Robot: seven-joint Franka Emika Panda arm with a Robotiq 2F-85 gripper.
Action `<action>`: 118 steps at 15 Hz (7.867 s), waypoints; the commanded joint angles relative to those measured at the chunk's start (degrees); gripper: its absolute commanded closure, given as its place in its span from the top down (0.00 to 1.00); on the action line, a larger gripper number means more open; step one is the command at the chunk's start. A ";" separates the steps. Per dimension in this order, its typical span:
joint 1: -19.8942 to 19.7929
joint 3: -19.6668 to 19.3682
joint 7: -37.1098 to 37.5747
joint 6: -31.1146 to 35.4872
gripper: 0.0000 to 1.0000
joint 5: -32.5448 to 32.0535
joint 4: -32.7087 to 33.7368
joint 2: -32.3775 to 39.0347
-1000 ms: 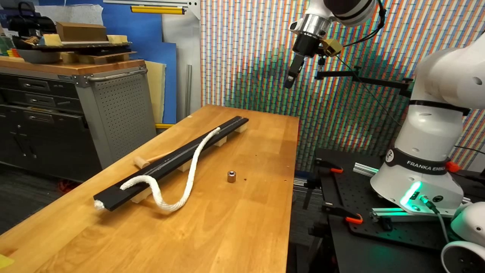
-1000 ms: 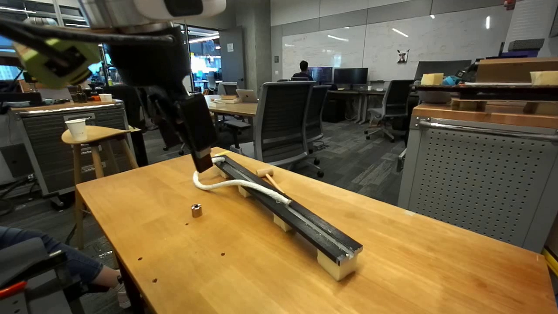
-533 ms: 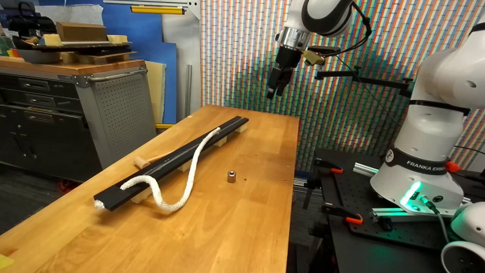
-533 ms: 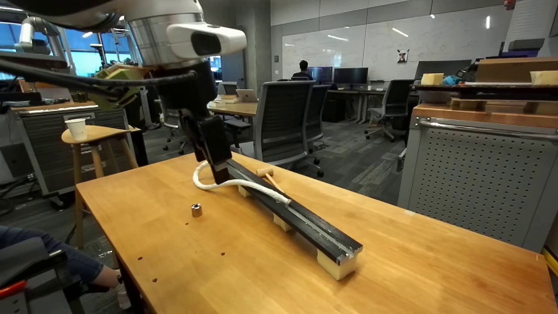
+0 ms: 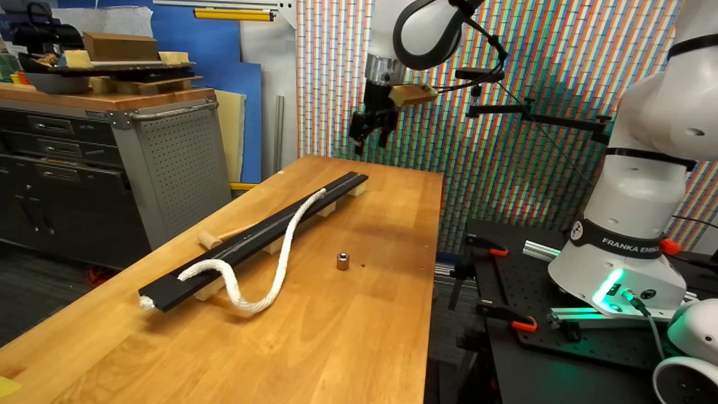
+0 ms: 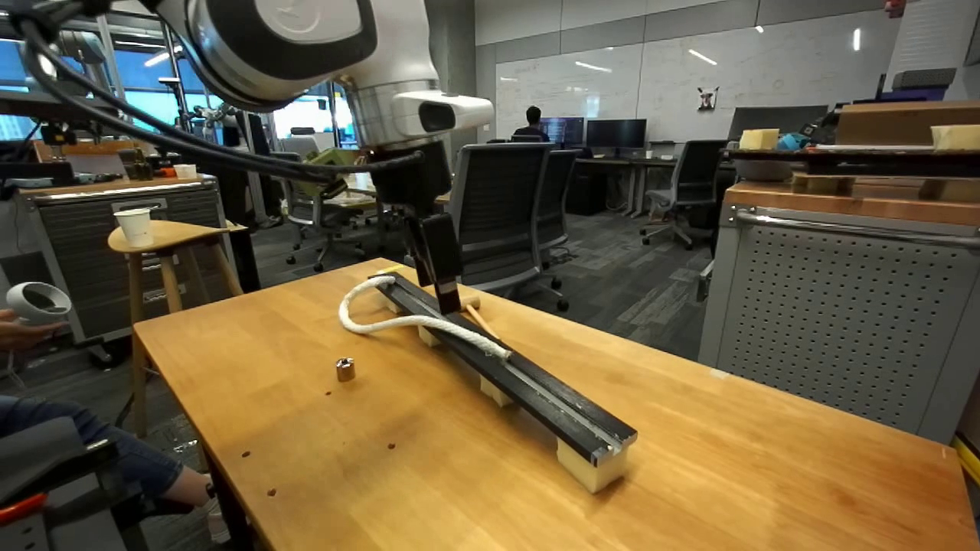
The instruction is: Align the rope along the middle of the black object
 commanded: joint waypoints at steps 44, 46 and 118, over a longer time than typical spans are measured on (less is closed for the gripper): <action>8.98 -4.09 35.22 -11.74 0.00 7.56 38.49 37.17; 8.66 -4.89 36.43 -11.93 0.03 7.62 38.12 36.86; 4.23 -12.46 55.64 -17.19 1.00 -0.44 45.61 37.01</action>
